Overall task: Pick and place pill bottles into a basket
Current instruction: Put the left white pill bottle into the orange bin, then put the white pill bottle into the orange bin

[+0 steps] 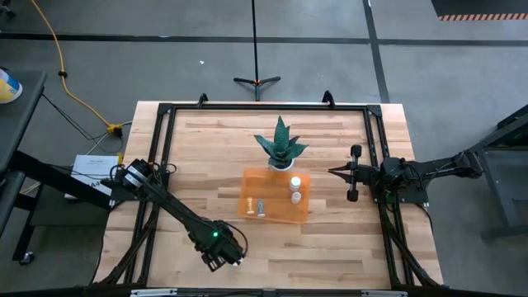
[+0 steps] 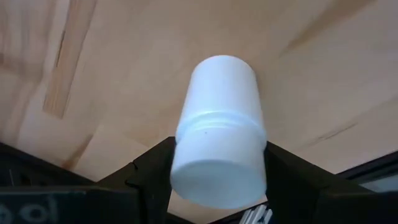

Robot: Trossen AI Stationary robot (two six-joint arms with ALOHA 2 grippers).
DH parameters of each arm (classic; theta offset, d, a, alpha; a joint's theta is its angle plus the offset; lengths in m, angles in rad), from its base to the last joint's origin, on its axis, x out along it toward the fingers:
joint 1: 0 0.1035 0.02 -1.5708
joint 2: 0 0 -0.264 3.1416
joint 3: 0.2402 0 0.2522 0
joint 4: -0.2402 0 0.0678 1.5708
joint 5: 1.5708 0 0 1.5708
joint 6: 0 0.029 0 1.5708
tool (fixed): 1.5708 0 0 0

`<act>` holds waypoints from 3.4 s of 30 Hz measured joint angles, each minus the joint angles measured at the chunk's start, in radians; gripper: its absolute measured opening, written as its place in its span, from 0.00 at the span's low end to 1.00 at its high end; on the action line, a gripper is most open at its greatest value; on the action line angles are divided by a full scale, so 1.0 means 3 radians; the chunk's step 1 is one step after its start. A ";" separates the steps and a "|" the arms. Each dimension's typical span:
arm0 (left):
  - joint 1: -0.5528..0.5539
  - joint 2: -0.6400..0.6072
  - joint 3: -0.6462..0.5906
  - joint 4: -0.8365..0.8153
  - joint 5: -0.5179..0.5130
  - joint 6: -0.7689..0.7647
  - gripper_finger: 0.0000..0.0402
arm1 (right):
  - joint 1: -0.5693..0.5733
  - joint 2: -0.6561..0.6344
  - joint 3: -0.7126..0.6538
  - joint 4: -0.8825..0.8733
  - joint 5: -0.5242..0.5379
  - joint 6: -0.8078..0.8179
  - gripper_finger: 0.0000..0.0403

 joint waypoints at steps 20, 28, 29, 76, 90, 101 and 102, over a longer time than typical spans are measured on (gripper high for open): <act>0.0001 -0.0005 -0.0001 0.0032 -0.0201 0.0489 0.52 | -0.0001 0.0000 0.0000 -0.0002 -0.0001 0.0000 0.02; 0.0349 -0.0001 0.0279 -0.0171 -0.0314 0.1252 0.53 | -0.0001 0.0001 0.0000 -0.0002 -0.0001 0.0026 0.02; 0.0431 -0.0001 0.0372 -0.0249 -0.0342 0.1372 0.53 | 0.0000 0.0000 0.0001 -0.0001 -0.0001 0.0027 0.02; 0.2052 0.0750 0.1695 -0.0489 -0.1004 0.3450 0.72 | 0.0000 0.0003 0.0000 -0.0053 -0.0001 0.0013 0.02; 0.1721 0.0576 0.2278 -0.1267 -0.0720 0.2920 0.71 | -0.0001 0.0001 0.0000 -0.0060 -0.0001 0.0001 0.02; 0.0704 0.0530 0.2429 -0.1089 -0.1018 0.2252 0.63 | -0.0001 -0.0001 0.0001 -0.0077 0.0069 0.0017 0.02; 0.0612 0.0530 0.2408 -0.0981 -0.1002 0.2179 0.63 | 0.0000 -0.0001 0.0000 -0.0076 0.0071 0.0019 0.02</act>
